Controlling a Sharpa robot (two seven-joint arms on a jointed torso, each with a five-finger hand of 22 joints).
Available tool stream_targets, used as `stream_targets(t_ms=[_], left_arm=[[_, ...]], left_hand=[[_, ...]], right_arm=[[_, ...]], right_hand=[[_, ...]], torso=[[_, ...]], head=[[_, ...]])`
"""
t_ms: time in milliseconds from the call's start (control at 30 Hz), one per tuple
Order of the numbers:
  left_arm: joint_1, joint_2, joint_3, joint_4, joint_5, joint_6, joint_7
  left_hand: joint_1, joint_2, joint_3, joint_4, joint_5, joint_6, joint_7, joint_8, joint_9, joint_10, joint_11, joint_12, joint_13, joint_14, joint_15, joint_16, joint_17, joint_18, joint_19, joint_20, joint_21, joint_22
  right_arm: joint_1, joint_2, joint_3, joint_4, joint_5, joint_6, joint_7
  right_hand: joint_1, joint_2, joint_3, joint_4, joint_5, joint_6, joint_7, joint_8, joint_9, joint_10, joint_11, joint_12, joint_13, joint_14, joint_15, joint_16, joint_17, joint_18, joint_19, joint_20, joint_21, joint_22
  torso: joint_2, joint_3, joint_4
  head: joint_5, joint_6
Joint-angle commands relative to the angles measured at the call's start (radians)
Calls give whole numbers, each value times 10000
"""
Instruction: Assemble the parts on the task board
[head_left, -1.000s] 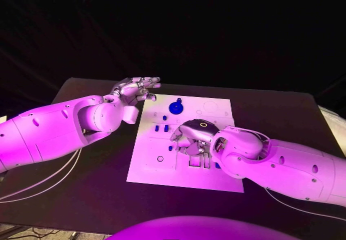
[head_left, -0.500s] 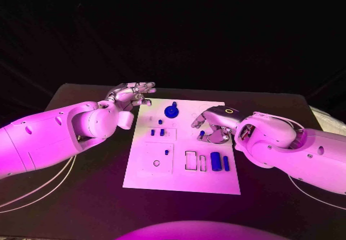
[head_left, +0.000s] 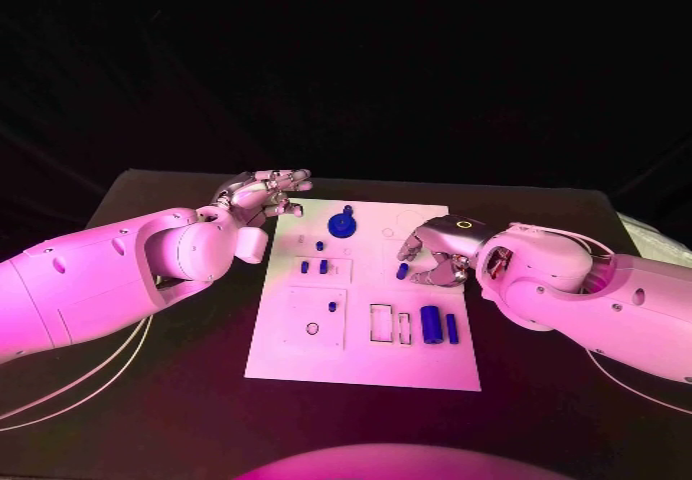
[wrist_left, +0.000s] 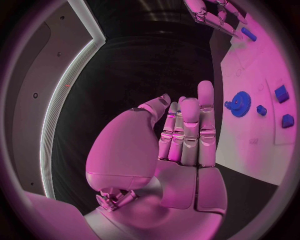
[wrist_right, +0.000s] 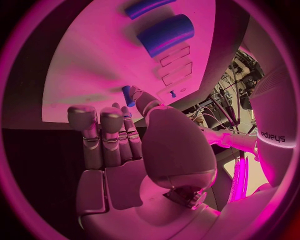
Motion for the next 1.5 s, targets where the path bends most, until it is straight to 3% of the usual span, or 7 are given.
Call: stream_targets(t_ms=[33, 200, 467, 733, 967, 1200, 1500], left_arm=[[-10, 11, 6, -7, -27, 216, 45], [-27, 12, 6, -28, -28, 223, 41], [-57, -7, 6, -44, -40, 236, -5], [-69, -12, 5, -46, -46, 243, -16], [-74, -18, 5, -48, -47, 240, -27], [-83, -18, 5, -53, -49, 251, -41], [-93, -10, 4, -54, -91, 276, -47]], left_hand=[[103, 21, 5, -60, 3, -51, 15, 44, -12, -78, -19, 43, -1, -85, 3, -31, -9, 106, -60, 12, -56, -9], [103, 21, 5, -60, 3, -51, 15, 44, -12, -78, -19, 43, -1, -85, 3, -31, -9, 106, -60, 12, -56, -9], [109, 28, 3, -67, 3, -54, 15, 49, -11, -84, -18, 54, -2, -98, 5, -42, -29, 106, -64, 14, -67, -16], [109, 28, 3, -67, 3, -54, 15, 49, -11, -84, -18, 54, -2, -98, 5, -42, -29, 106, -64, 14, -67, -16], [109, 28, 3, -67, 3, -54, 15, 49, -11, -84, -18, 54, -2, -98, 5, -42, -29, 106, -64, 14, -67, -16], [109, 28, 3, -67, 3, -54, 15, 49, -11, -84, -18, 54, -2, -98, 5, -42, -29, 106, -64, 14, -67, -16], [122, 27, 0, -84, 3, -63, 17, 51, -11, -99, -16, 65, -3, -114, 7, -54, -53, 107, -68, 17, -80, -25]], right_arm=[[-54, 149, -16, -85, -325, 237, 7], [-118, 332, -32, -200, -363, 31, 77], [-166, 477, -43, -312, -432, -217, 141], [-179, 505, -45, -318, -743, -391, -73], [-185, 474, -44, -250, -910, -765, -132], [-170, 252, -12, 214, -677, -1214, -26], [1, -38, 70, 1168, -186, -1334, -13]], right_hand=[[79, 152, -28, 28, -8, 142, 44, 34, 14, 189, -16, 112, 5, 12, -61, -52, -22, 109, 55, -51, -29, 19], [113, 380, 120, 80, -224, 341, 97, 57, 32, 479, -28, 261, -20, 42, -64, 22, 42, 91, 118, -55, 23, 99], [119, 525, 394, 146, -277, 846, 95, 217, 107, 1207, -97, 542, 1, 102, -93, 226, 227, 62, 231, -56, 155, 302], [586, 881, 1076, -110, -1160, 1627, -79, 607, 295, 2185, -372, 801, 96, 207, -309, 663, 654, -26, 477, -263, 514, 867], [722, 913, 1526, -302, -1263, 1604, -32, 597, 316, 2252, -356, 692, 87, 188, -302, 695, 661, -36, 472, -296, 563, 911], [710, 865, 1628, -348, -1294, 1587, -14, 586, 319, 2259, -342, 651, 85, 190, -291, 733, 697, -41, 479, -300, 593, 953], [723, 829, 1742, -407, -1288, 1582, 4, 582, 325, 2299, -335, 632, 93, 196, -285, 796, 762, -47, 491, -308, 632, 1011]], torso=[[-8, -6, -16], [4, -13, 9], [0, -11, 0], [-2, 2, -6], [-2, 4, 0], [-11, 0, -5], [-5, -10, -1]], head=[[35, -26], [10, -20], [28, -64], [20, -107], [7, -110], [6, -100], [70, -102]])
